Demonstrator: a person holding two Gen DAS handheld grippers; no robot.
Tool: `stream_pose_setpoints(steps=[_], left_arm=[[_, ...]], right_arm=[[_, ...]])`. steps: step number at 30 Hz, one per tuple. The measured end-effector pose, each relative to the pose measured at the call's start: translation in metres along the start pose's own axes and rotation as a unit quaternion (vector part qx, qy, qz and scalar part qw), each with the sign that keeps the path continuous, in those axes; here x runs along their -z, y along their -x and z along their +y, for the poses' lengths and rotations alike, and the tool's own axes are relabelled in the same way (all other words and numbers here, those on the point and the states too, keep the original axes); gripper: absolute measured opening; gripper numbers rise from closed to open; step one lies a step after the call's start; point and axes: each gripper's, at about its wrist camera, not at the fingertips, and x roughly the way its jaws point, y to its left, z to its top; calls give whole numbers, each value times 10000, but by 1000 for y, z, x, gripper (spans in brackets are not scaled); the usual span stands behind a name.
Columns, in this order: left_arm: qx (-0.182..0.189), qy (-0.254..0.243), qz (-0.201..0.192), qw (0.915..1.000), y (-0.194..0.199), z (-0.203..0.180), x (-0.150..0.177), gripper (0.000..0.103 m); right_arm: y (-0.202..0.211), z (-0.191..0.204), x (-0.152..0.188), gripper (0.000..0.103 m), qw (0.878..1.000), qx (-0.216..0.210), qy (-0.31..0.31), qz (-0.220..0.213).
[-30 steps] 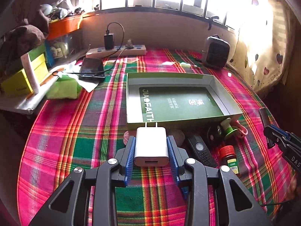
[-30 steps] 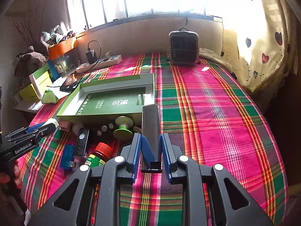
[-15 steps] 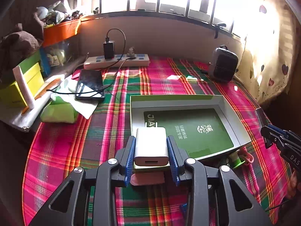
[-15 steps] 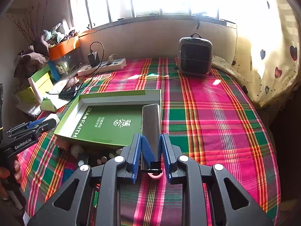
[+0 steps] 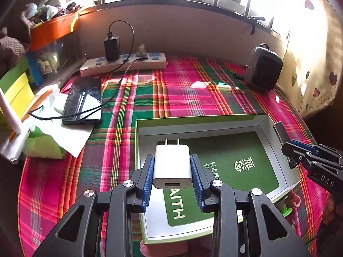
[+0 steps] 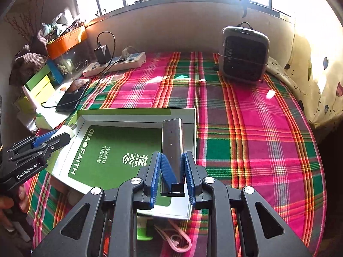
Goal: Organize rigid objects
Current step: 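Carry the charger and the grey stick over the green FAITH tray with both tools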
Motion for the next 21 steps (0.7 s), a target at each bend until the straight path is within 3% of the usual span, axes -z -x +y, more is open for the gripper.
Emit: stream_pose_setpoints(steps=[9, 21], left_arm=[[-84, -118, 100, 9998, -21, -4, -5, 32], [-204, -198, 183, 9994, -37, -8, -4, 32]], right_arm=[[-34, -1, -7, 24, 9994, -73, -10, 330], [-54, 11, -11, 24, 9986, 123, 309, 420]])
